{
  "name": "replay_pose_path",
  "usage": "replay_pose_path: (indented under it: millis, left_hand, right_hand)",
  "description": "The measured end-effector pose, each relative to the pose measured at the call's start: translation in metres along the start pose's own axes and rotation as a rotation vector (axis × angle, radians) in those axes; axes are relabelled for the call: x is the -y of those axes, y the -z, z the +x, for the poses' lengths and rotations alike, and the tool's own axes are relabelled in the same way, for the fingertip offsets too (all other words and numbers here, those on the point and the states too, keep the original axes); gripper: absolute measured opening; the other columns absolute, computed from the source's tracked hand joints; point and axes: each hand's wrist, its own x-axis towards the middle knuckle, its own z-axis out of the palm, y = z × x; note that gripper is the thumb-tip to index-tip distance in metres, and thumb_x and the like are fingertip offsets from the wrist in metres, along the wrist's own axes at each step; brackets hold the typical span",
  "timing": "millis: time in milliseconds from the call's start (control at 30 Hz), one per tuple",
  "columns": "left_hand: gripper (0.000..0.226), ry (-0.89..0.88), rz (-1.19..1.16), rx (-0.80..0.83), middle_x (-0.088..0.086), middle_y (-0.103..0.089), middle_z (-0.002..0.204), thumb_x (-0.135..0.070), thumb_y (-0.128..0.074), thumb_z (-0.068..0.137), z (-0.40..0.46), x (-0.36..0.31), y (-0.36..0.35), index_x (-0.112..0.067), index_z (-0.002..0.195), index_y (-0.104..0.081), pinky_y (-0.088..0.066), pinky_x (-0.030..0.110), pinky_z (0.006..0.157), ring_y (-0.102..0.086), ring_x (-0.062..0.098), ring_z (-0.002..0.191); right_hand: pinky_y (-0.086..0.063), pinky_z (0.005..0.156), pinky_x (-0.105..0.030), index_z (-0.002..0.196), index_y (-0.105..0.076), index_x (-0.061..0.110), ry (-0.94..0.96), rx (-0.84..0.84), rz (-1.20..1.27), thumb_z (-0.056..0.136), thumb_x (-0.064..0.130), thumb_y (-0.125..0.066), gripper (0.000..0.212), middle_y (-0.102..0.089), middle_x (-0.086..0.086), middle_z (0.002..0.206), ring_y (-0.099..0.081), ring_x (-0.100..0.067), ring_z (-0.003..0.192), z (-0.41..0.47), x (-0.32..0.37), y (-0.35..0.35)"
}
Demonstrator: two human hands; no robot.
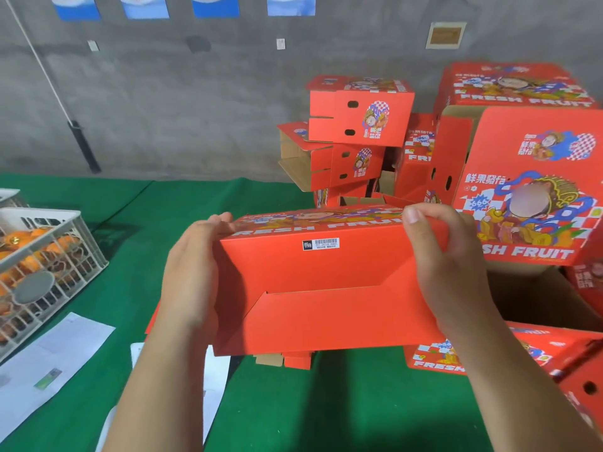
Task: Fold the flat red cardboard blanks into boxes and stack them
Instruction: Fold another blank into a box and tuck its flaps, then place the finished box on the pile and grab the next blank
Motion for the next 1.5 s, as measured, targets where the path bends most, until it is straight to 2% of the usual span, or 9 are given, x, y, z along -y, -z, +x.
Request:
replay_pose_path:
  millis: [333, 467, 633, 800, 933, 1033, 1133, 1267, 1500]
  left_hand:
    - [0.015, -0.306, -0.105, -0.03, -0.015, -0.074, 0.12, -0.036, -0.06, 0.075, 0.008, 0.003, -0.016, -0.033, 0.081, -0.074, -0.038, 0.04, 0.114, -0.063, 0.008, 0.124]
    - [0.014, -0.589, 0.115, 0.043, -0.011, -0.047, 0.131, -0.033, -0.05, 0.095, 0.028, 0.036, -0.067, -0.038, 0.105, -0.057, -0.03, 0.027, 0.114, -0.042, 0.011, 0.134]
    - [0.088, -0.205, 0.719, 0.431, 0.015, -0.029, 0.152, -0.052, -0.064, 0.097, 0.053, 0.081, -0.116, -0.024, 0.165, -0.014, -0.021, 0.038, 0.123, -0.026, 0.028, 0.147]
    - [0.051, -0.173, 0.417, 0.53, -0.006, -0.053, 0.145, -0.025, -0.062, 0.103, 0.062, 0.091, -0.122, -0.045, 0.147, -0.044, -0.039, 0.042, 0.12, -0.052, 0.009, 0.132]
    - [0.065, -0.084, 0.563, 0.684, -0.003, -0.015, 0.172, -0.027, -0.062, 0.104, 0.069, 0.092, -0.122, -0.022, 0.162, -0.034, -0.021, 0.025, 0.123, -0.024, 0.01, 0.155]
    - [0.052, -0.189, 0.544, 0.547, -0.012, -0.039, 0.157, -0.02, -0.061, 0.104, 0.068, 0.086, -0.127, -0.013, 0.154, -0.048, -0.026, 0.007, 0.108, -0.035, 0.009, 0.147]
    - [0.026, -0.274, 0.422, 0.337, -0.01, -0.058, 0.111, -0.017, -0.06, 0.103, 0.066, 0.089, -0.121, -0.015, 0.127, -0.068, -0.054, 0.038, 0.099, -0.062, 0.026, 0.113]
    - [0.016, -0.175, 0.324, 0.332, -0.011, -0.069, 0.093, -0.018, -0.057, 0.105, 0.067, 0.113, -0.1, -0.026, 0.102, -0.07, -0.048, 0.008, 0.066, -0.057, -0.01, 0.065]
    - [0.017, 0.115, 0.392, 0.241, -0.007, -0.069, 0.109, -0.014, -0.057, 0.101, 0.088, 0.18, -0.045, -0.027, 0.102, -0.067, -0.045, 0.007, 0.065, -0.059, -0.004, 0.08]
  right_hand:
    - [-0.038, 0.096, -0.011, 0.114, -0.064, 0.031, 0.196, -0.132, -0.022, 0.096, 0.049, -0.057, 0.026, -0.061, 0.005, 0.117, -0.055, 0.01, 0.11, 0.026, 0.006, 0.006]
    - [-0.046, 0.107, -0.03, 0.131, -0.058, 0.023, 0.1, -0.182, 0.006, 0.1, 0.039, -0.059, 0.035, -0.061, 0.014, 0.125, -0.056, 0.0, 0.121, 0.068, -0.04, -0.001]
    - [-0.015, 0.126, -0.049, 0.161, -0.02, 0.021, -0.442, -0.019, -0.254, 0.097, 0.049, -0.062, 0.081, -0.02, -0.015, 0.164, -0.012, -0.034, 0.155, 0.089, -0.092, -0.016]
    - [-0.027, 0.121, -0.043, 0.154, -0.032, 0.027, -0.292, 0.09, -0.23, 0.088, 0.027, -0.072, 0.077, -0.031, -0.009, 0.153, -0.032, -0.027, 0.145, 0.049, -0.096, -0.043]
    - [-0.034, 0.119, -0.045, 0.152, -0.036, 0.029, -0.292, 0.27, -0.122, 0.091, 0.025, -0.069, 0.07, -0.037, -0.002, 0.15, -0.04, -0.023, 0.141, 0.033, -0.091, -0.07]
    - [-0.042, 0.111, -0.042, 0.143, -0.047, 0.033, -0.295, 0.326, -0.09, 0.093, 0.025, -0.068, 0.054, -0.047, 0.005, 0.136, -0.051, -0.02, 0.13, 0.028, -0.089, -0.088]
    - [-0.049, 0.102, -0.043, 0.137, -0.052, 0.034, -0.304, 0.38, -0.057, 0.096, 0.02, -0.062, 0.044, -0.054, 0.005, 0.132, -0.059, -0.018, 0.116, 0.021, -0.091, -0.102]
    - [-0.045, 0.093, -0.029, 0.134, -0.057, 0.028, -0.286, 0.462, -0.079, 0.1, 0.01, -0.05, 0.04, -0.055, 0.001, 0.132, -0.056, -0.011, 0.106, 0.011, -0.1, -0.124]
    - [-0.044, 0.092, -0.029, 0.14, -0.054, 0.026, -0.41, 0.696, -0.15, 0.1, 0.012, -0.049, 0.043, -0.054, -0.004, 0.138, -0.054, -0.017, 0.11, -0.02, -0.128, -0.175]
